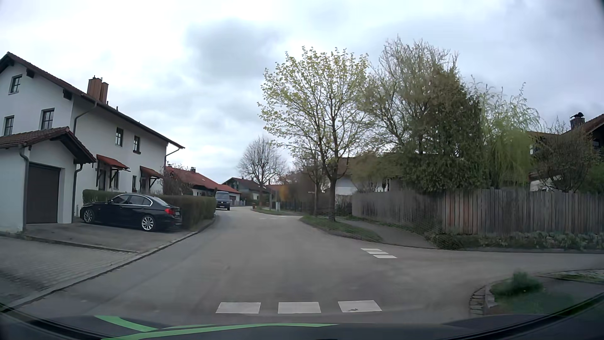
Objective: Follow the waypoints while adhering to traffic rules and regulations
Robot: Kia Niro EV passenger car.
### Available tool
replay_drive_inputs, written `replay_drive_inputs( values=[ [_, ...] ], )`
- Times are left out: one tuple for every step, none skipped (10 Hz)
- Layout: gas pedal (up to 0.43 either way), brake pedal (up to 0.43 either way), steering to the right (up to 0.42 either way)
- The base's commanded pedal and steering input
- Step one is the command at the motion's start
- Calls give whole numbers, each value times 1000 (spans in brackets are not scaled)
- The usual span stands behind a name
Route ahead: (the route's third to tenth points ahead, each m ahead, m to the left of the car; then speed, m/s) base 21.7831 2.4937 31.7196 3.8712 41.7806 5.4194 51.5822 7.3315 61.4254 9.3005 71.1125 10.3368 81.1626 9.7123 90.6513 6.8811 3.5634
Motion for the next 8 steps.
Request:
replay_drive_inputs(
  values=[
    [0, 0, -54],
    [0, 0, -54],
    [8, 0, -53],
    [39, 0, -50],
    [67, 0, -46],
    [98, 0, -45],
    [130, 0, -44],
    [138, 0, -41]
  ],
)
